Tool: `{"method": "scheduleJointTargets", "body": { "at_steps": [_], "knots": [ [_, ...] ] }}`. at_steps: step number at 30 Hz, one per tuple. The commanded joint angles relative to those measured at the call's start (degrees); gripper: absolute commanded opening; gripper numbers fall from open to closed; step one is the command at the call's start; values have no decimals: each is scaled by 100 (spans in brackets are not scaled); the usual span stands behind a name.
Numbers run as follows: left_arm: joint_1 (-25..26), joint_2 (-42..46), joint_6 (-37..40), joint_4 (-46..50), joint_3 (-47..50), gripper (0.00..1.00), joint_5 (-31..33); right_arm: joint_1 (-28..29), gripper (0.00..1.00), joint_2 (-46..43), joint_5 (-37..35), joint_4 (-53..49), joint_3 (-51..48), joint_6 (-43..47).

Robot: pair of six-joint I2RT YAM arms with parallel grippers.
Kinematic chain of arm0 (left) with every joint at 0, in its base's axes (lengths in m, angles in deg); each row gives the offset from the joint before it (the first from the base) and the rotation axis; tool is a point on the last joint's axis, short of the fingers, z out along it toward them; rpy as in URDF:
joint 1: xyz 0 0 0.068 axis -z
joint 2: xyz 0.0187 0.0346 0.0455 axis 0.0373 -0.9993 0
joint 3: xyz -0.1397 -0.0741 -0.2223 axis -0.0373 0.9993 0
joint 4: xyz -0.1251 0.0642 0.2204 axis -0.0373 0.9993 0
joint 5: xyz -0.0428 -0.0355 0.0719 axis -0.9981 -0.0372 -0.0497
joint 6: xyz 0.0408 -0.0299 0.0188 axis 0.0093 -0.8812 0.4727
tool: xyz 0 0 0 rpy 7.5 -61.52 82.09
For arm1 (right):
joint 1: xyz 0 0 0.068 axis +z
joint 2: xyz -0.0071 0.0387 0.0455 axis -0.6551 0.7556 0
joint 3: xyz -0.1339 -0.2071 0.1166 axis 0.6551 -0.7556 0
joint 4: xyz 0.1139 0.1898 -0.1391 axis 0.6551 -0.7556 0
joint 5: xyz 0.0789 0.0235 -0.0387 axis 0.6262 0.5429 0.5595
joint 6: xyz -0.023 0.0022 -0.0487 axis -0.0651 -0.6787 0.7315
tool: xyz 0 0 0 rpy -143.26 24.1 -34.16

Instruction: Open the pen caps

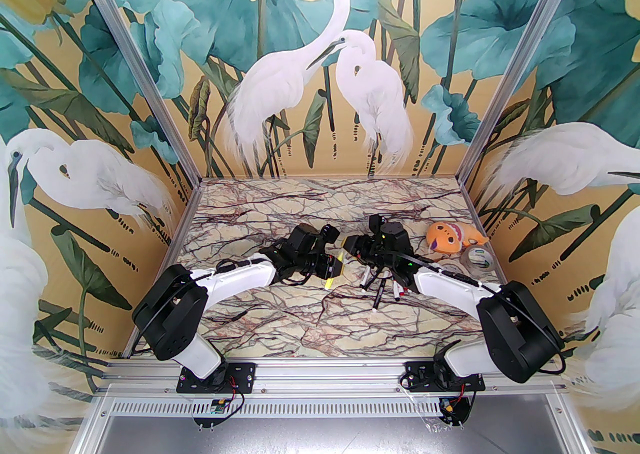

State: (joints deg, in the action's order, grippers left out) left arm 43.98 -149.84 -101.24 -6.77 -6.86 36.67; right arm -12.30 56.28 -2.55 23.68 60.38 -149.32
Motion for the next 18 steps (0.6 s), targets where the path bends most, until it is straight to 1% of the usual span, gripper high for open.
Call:
{"method": "scheduleJointTargets", "body": {
  "at_steps": [1,11,15,18],
  "knots": [
    [-18,196,140,-145,74,9,-189,81,32,49,-77,-155,208,148],
    [-18,185,151,-151,76,9,-236,170,33,189,43,-140,324,166],
    [-18,202,151,-150,67,9,-242,175,26,224,9,-178,328,167],
    [-18,195,153,-141,79,9,-316,171,18,215,-45,-171,341,166]
  ]
}}
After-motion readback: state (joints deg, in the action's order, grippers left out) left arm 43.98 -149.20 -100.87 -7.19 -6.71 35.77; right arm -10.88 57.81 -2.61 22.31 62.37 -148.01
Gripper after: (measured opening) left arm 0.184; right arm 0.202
